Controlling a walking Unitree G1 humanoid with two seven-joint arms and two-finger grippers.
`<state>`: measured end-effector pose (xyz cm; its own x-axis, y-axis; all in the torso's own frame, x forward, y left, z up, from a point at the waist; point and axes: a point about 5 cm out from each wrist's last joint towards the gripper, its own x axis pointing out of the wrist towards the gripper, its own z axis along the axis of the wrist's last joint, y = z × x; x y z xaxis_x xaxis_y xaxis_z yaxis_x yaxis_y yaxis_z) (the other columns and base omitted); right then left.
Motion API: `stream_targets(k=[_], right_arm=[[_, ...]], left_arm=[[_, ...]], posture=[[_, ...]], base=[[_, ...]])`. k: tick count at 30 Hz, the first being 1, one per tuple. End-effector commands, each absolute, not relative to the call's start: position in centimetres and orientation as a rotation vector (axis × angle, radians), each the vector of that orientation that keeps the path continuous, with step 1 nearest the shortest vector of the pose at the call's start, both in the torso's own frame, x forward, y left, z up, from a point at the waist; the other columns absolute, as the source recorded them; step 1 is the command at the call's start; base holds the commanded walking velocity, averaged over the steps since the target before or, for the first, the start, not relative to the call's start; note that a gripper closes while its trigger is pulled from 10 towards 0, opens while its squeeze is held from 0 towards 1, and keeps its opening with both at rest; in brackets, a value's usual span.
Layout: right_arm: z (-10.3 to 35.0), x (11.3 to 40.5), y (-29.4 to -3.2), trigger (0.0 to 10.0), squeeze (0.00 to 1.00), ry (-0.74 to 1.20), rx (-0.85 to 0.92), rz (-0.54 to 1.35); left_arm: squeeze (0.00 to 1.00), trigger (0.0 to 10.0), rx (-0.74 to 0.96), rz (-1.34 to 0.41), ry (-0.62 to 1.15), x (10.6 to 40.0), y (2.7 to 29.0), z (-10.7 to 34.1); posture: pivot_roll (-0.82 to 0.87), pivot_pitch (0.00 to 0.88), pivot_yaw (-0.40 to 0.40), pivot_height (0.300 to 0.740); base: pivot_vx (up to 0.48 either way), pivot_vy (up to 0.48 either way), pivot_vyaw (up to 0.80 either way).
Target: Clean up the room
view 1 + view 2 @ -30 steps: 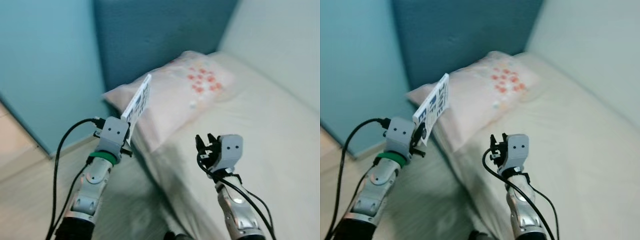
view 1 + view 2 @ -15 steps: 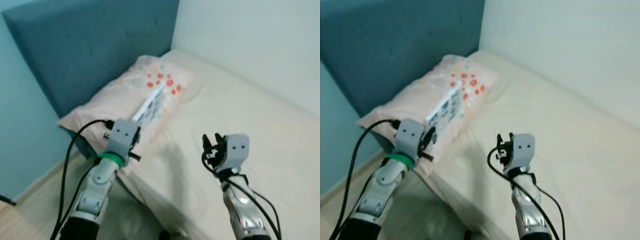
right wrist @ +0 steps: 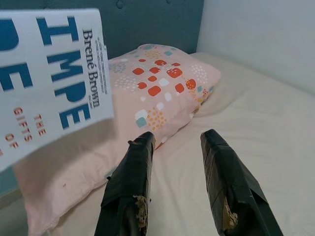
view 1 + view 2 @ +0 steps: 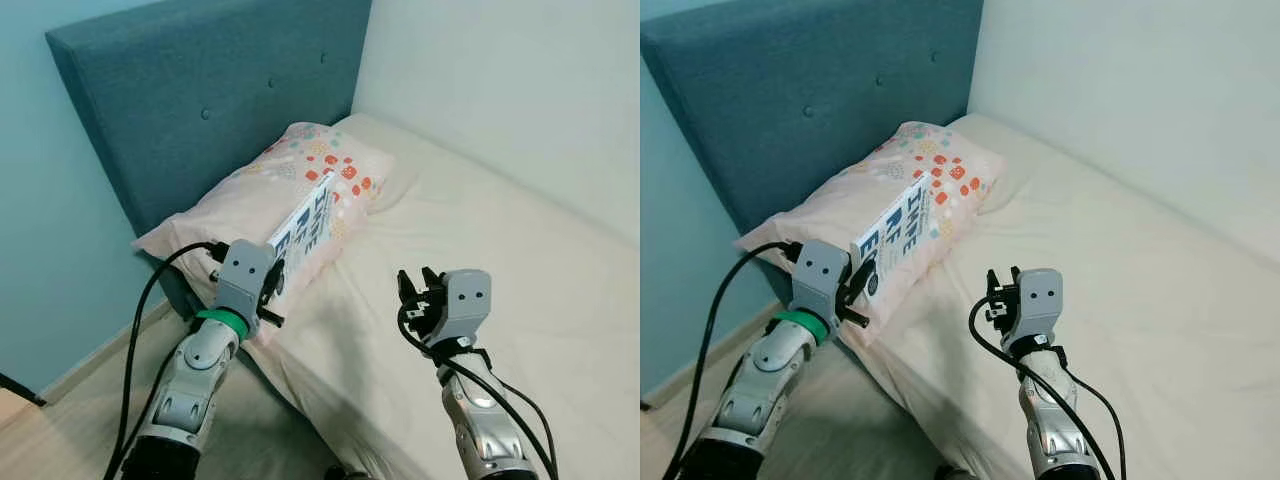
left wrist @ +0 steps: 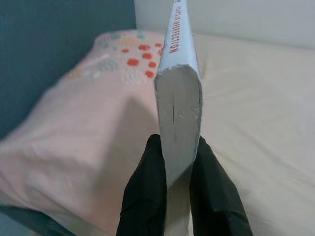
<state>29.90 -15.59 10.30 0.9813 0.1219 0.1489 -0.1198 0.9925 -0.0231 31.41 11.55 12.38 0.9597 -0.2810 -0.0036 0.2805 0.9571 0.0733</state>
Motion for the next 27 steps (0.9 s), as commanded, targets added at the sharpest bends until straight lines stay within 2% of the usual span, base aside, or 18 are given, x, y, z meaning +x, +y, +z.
stream_targets(k=[1, 3, 7, 8, 11, 15, 27], right_arm=[[9.6, 29.5, -16.2, 10.0, 0.00, -0.128, -0.013, 0.096], [9.6, 29.5, -16.2, 10.0, 0.00, -0.131, -0.011, 0.094], [9.7, 29.5, -16.2, 10.0, 0.00, -0.139, -0.046, 0.076], [9.7, 29.5, -16.2, 10.0, 0.00, -0.139, -0.046, 0.071], [9.7, 29.5, -16.3, 10.0, 0.00, -0.140, -0.046, 0.069], [9.8, 29.5, -16.4, 10.0, 0.00, -0.141, -0.053, 0.057], [9.7, 29.5, -16.5, 10.0, 0.00, -0.139, -0.050, 0.052]], left_arm=[[0.00, 10.0, -0.050, -0.284, 0.061, 31.5, 11.5, 11.7], [0.00, 10.0, -0.086, -0.284, 0.080, 31.5, 11.6, 11.6], [0.00, 10.0, -0.569, -0.351, 0.225, 32.0, 11.1, 11.1], [0.00, 10.0, -0.646, -0.383, 0.236, 32.0, 11.0, 11.2], [0.00, 10.0, -0.693, -0.412, 0.242, 31.9, 10.9, 11.3], [0.00, 10.0, -0.835, -0.485, 0.246, 31.7, 10.6, 11.6], [0.00, 10.0, -0.889, -0.538, 0.303, 31.2, 9.2, 11.7]], posture=[[-0.02, 0.115, -0.028, 0.740], [-0.02, 0.117, -0.026, 0.740], [-0.02, 0.122, -0.027, 0.740], [-0.02, 0.122, -0.027, 0.740], [-0.02, 0.122, -0.027, 0.740], [-0.02, 0.124, -0.029, 0.731], [-0.03, 0.125, -0.031, 0.688]], base=[[0.000, 0.000, 0.00], [0.000, 0.000, 0.00], [0.000, 0.000, 0.00], [0.000, 0.000, 0.00], [0.000, 0.000, 0.00], [0.000, 0.000, 0.22], [0.000, 0.000, 0.00]])
